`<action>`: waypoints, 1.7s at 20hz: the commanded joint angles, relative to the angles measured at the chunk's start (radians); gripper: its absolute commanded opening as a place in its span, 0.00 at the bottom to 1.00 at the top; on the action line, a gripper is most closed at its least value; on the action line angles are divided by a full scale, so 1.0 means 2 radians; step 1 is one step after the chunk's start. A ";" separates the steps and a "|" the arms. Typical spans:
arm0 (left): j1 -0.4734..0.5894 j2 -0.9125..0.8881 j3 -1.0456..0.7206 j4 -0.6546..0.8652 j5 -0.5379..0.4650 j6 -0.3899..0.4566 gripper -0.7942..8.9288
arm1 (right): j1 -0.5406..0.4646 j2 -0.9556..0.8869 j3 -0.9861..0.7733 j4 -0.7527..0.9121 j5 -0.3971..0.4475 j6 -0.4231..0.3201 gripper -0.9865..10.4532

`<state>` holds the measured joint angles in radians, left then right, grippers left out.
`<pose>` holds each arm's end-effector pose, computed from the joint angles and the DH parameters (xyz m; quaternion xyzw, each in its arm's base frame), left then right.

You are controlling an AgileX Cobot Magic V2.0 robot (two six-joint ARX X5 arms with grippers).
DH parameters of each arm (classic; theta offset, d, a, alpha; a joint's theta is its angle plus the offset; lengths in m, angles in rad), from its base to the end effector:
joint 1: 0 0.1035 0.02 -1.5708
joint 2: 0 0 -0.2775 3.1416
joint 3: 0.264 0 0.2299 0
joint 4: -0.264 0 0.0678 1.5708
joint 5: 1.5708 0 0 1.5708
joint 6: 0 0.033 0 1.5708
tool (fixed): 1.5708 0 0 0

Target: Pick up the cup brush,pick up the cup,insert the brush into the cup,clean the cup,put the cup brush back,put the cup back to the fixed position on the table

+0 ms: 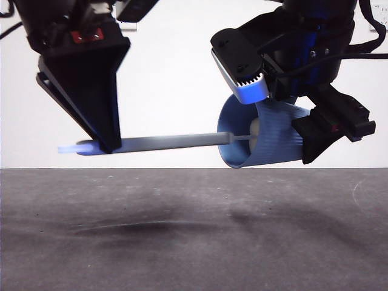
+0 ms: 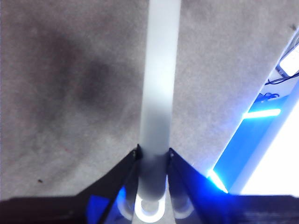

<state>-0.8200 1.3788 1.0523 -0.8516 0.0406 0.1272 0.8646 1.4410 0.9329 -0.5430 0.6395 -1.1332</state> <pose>0.1594 -0.1728 0.2684 0.2587 0.4908 -0.3788 0.7407 0.1798 0.1805 0.2413 -0.7506 0.2570 0.2786 0.5413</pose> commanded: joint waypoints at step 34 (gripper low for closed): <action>0.186 -0.178 -0.003 -0.156 -0.080 -0.020 0.07 | 0.004 -0.051 0.001 -0.006 -0.039 0.434 0.08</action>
<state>-0.4500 1.0229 1.0512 -1.1725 -0.1272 0.1078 0.8715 1.3407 0.9333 -0.5606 0.5564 -0.4595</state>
